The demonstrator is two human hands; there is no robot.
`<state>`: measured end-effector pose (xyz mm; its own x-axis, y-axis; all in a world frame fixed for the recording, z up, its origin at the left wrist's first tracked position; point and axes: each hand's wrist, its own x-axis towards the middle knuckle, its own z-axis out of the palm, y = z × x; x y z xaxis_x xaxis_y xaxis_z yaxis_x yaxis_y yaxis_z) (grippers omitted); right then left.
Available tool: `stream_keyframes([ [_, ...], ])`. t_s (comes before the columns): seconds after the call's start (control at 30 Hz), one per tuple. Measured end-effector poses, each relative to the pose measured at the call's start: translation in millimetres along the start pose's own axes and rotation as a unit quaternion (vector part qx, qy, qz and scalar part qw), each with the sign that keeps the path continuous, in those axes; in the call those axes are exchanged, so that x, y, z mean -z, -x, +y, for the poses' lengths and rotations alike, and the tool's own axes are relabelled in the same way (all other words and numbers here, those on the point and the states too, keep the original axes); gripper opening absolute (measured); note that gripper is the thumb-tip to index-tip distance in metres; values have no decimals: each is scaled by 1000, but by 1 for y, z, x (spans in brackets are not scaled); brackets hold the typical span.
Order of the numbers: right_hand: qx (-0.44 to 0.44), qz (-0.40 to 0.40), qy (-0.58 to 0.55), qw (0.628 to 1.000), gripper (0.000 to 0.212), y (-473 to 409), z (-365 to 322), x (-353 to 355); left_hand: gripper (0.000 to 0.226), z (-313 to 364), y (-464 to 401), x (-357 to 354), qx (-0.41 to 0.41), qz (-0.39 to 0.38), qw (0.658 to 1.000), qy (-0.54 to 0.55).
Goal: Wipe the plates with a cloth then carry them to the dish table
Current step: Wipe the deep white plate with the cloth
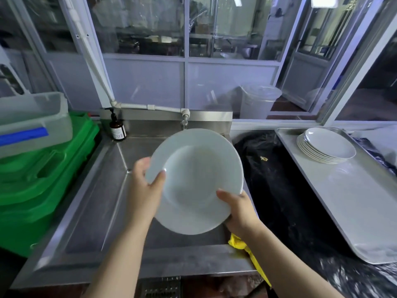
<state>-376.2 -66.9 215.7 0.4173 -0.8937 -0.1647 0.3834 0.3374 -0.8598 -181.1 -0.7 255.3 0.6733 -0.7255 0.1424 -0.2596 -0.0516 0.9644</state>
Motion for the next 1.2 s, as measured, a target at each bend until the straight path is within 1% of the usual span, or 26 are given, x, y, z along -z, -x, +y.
stream_keyframes([
  [0.03, -14, -5, -23, 1000, 36, 0, -3, 5, 46, -11, -2, 8, 38, 21, 999, 3],
  [0.07, -26, -13, -43, 999, 38, -1, -7, 8, 53, -21, -4, 15, 101, 10, 994, 39],
  [0.1, -40, -19, -61, 997, 43, -1, -10, 11, 54, -25, -2, 20, 169, -28, 979, 115],
  [0.13, -56, -21, -77, 995, 49, -1, -12, 13, 50, -30, 0, 22, 222, -87, 947, 215],
  [0.17, -73, -21, -91, 993, 54, 0, -14, 14, 47, -34, 4, 23, 258, -147, 902, 314],
  [0.2, -87, -25, -105, 990, 54, 1, -16, 15, 45, -34, 10, 23, 268, -196, 858, 391],
  [0.23, -100, -34, -118, 987, 49, 1, -16, 16, 44, -36, 15, 22, 258, -233, 826, 444],
  [0.27, -109, -43, -126, 985, 42, 1, -17, 18, 45, -36, 21, 19, 239, -264, 803, 477],
  [0.3, -116, -52, -129, 984, 38, 2, -17, 19, 49, -35, 26, 15, 217, -290, 792, 493],
  [0.33, -122, -60, -128, 982, 36, 2, -18, 21, 52, -36, 29, 10, 199, -304, 787, 498],
  [0.4, -131, -69, -128, 981, 43, 1, -19, 23, 42, -38, 35, 3, 186, -279, 791, 511],
  [0.47, -121, -54, -101, 986, 49, 0, -23, 24, 48, -40, 39, -2, 208, -234, 794, 521],
  [0.53, -99, -27, -40, 994, 47, -3, -25, 27, 52, -40, 41, -6, 228, -204, 799, 518],
  [0.6, -90, -10, 2, 996, 47, -5, -23, 33, 52, -38, 44, -10, 235, -193, 804, 512],
  [0.67, -80, -2, 28, 996, 44, -5, -20, 41, 51, -35, 49, -13, 238, -175, 818, 493],
  [0.77, -63, 62, 72, 994, 38, -8, -14, 59, 49, -37, 55, -16, 249, -155, 828, 477],
  [0.8, -54, 91, 111, 988, 37, -10, -10, 69, 49, -38, 56, -16, 249, -154, 829, 476],
  [0.83, -40, 115, 185, 975, 35, -10, -6, 79, 50, -38, 57, -16, 247, -154, 830, 476],
  [0.87, -25, 129, 297, 946, 31, -10, -1, 91, 51, -39, 57, -15, 245, -152, 832, 475],
  [0.9, -21, 127, 427, 895, 31, -8, 5, 105, 52, -39, 58, -15, 243, -150, 834, 472],
  [0.97, -71, 74, 629, 770, 52, -1, 26, 130, 53, -39, 59, -16, 239, -144, 839, 468],
  [1.0, -104, 41, 690, 715, 65, 4, 37, 139, 54, -39, 59, -17, 237, -144, 842, 463],
  [1.03, -127, 17, 731, 671, 74, 8, 47, 146, 54, -39, 60, -17, 237, -144, 845, 458],
  [1.07, -135, 5, 754, 642, 78, 11, 56, 150, 54, -40, 60, -18, 238, -143, 848, 452],
  [1.13, -116, 13, 768, 629, 77, 10, 67, 153, 53, -42, 60, -17, 247, -137, 853, 440],
  [1.2, -85, 39, 751, 654, 77, 9, 69, 153, 54, -45, 61, -17, 255, -135, 853, 435],
])
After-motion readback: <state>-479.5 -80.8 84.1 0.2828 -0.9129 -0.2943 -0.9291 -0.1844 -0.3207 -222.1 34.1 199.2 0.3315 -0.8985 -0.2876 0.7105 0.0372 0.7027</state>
